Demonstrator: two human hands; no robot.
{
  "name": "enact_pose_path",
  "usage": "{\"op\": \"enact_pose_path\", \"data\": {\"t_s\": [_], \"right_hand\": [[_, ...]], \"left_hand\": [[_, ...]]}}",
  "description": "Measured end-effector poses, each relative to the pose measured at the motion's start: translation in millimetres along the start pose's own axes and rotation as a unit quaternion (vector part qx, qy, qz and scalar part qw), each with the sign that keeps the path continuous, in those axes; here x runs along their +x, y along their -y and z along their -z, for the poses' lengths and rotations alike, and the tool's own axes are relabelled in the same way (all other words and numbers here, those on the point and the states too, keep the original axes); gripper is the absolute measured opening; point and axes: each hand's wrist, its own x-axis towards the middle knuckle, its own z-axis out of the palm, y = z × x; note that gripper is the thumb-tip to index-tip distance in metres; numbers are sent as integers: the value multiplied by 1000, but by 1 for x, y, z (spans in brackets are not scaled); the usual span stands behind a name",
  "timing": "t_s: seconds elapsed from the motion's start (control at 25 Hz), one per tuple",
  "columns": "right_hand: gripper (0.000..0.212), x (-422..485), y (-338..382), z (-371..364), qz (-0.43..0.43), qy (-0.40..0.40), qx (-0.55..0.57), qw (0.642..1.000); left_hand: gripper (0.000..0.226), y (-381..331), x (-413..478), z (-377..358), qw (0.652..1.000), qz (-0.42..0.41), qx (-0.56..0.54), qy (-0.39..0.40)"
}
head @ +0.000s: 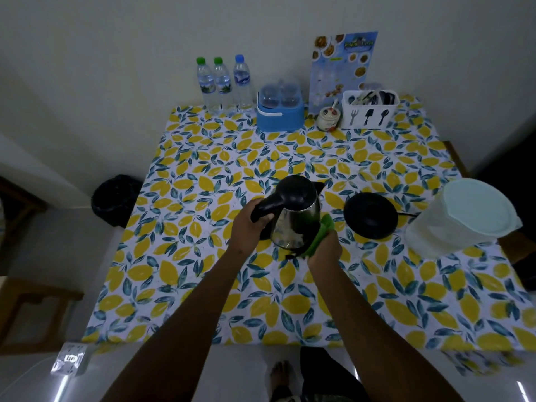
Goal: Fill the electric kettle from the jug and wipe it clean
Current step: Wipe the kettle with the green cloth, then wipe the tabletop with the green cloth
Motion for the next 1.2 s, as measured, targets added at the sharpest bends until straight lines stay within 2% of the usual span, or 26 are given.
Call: {"op": "enact_pose_path", "data": {"t_s": [0.04, 0.12, 0.2, 0.32, 0.4, 0.48, 0.52, 0.56, 0.68, 0.76, 0.88, 1.0, 1.08, 1.2], "right_hand": [[19, 1, 7, 0, 38, -27, -66, 997], [34, 14, 18, 9, 164, -29, -251, 954], [38, 28, 26, 17, 264, 16, -390, 882], [26, 49, 32, 20, 348, 43, -530, 772], [29, 66, 29, 20, 338, 51, -667, 662], [51, 78, 20, 27, 277, 52, -799, 531], [59, 82, 15, 32, 265, 56, -834, 481], [63, 84, 10, 36, 265, 60, -847, 457], [63, 86, -4, 42, 297, 71, -854, 421], [60, 82, -15, 47, 323, 93, -857, 391], [61, 68, -39, 59, 346, 137, -861, 346], [60, 54, -60, 57, 354, 157, -855, 346], [58, 49, -76, 44, 369, 181, -845, 342], [56, 49, -97, 17, 367, 201, -846, 330]], "left_hand": [[32, -2, 4, 0, 1000, -2, -12, -18], [29, -7, 15, 5, 999, -4, -22, -42], [30, -8, 28, 6, 999, 0, -13, -49], [31, -3, 41, 0, 998, 13, 4, -53], [28, 2, 45, -3, 998, 3, 12, -65], [25, 7, 46, -4, 997, -19, 28, -72], [27, 12, 44, -5, 996, -23, 29, -77], [31, 20, 40, -7, 996, -17, 29, -82], [52, 53, 16, -13, 995, 36, 56, -72], [63, 76, -3, -14, 990, 87, 105, -20], [63, 102, -21, -11, 973, 131, 173, 79], [56, 119, -36, -9, 935, 124, 295, 154], [55, 129, -49, -9, 902, 129, 379, 161], [57, 139, -69, -4, 890, 168, 410, 110]]}}
